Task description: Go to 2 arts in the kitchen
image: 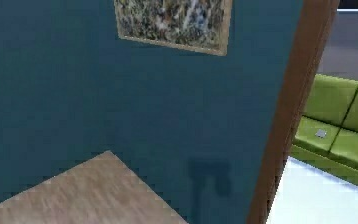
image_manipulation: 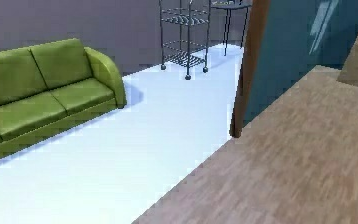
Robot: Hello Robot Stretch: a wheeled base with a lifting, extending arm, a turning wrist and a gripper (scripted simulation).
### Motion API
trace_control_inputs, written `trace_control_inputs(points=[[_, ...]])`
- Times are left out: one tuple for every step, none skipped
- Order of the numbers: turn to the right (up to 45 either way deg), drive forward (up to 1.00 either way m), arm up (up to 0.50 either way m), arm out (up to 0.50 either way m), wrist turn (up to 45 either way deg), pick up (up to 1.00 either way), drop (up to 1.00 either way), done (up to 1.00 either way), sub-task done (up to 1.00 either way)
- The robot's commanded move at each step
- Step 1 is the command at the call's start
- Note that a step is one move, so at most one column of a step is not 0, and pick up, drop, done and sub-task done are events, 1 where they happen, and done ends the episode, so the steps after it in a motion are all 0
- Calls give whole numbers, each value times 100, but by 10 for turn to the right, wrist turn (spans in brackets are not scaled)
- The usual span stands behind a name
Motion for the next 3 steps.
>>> trace_control_inputs(points=[[0,10,0,0,0,0,0,0,0],[0,0,0,0,0,0,0,0,100],[-450,0,0,0,0,0,0,0,0]])
